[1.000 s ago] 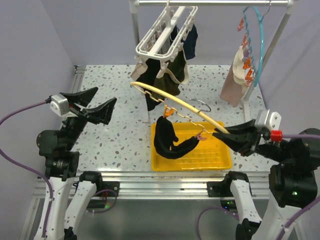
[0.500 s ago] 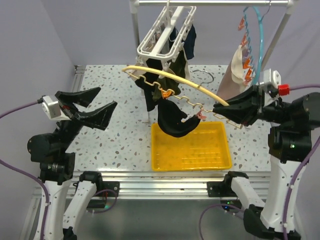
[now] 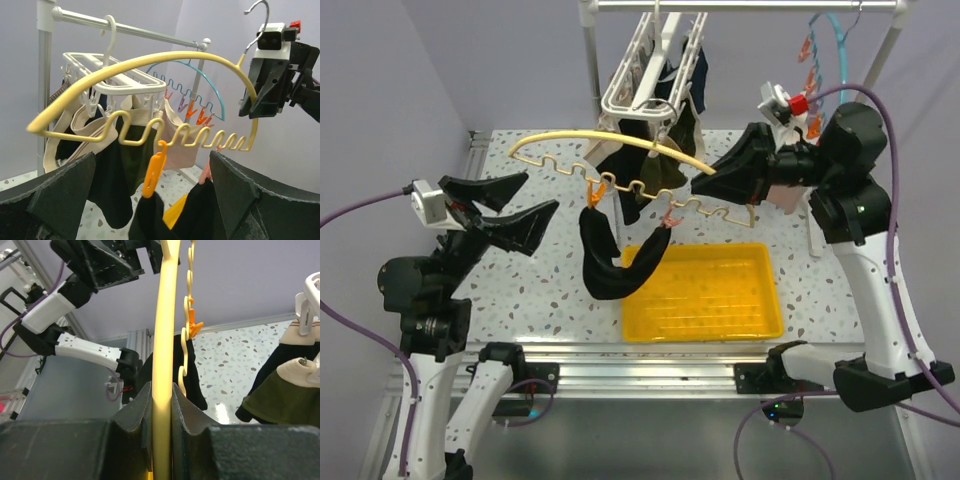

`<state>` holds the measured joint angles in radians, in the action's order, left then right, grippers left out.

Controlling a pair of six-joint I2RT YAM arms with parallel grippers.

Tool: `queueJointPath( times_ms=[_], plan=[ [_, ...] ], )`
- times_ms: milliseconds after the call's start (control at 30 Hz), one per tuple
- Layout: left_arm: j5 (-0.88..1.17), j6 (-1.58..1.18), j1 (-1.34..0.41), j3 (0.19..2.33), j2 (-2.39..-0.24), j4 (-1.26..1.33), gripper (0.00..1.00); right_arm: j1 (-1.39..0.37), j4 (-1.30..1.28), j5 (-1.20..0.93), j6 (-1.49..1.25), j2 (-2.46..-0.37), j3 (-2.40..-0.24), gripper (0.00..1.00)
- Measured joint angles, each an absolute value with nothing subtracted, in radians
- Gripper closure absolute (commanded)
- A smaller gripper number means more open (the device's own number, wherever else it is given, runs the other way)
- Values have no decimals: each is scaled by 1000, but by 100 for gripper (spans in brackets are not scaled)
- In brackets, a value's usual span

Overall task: Remove the underwear clipped to the hanger
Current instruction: Remove the underwear from the hanger.

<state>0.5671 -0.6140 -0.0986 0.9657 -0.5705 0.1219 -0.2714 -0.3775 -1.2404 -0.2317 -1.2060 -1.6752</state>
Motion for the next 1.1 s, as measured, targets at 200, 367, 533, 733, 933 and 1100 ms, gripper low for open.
queueJointPath(
  times_ms=[200, 367, 533, 733, 933, 1100],
  plan=[
    [508, -615, -98, 1005, -546, -32, 3, -410, -451, -1053, -192, -1295, -1744, 100],
    [379, -579, -99, 1017, -546, -207, 10, -515, -508, -878, -177, -1395, -1848, 100],
    [295, -545, -99, 974, -557, -275, 14, -617, -548, -760, -177, -1494, -1933, 100],
    [254, -503, -98, 928, -646, -265, 14, -656, -570, -693, -208, -1565, -1960, 100],
    [239, -408, -98, 810, -657, -176, 13, -671, -574, -653, -273, -1618, -1996, 100],
    [239, -371, -99, 718, -616, -80, 16, -681, -561, -642, -333, -1647, -2027, 100]
  ],
)
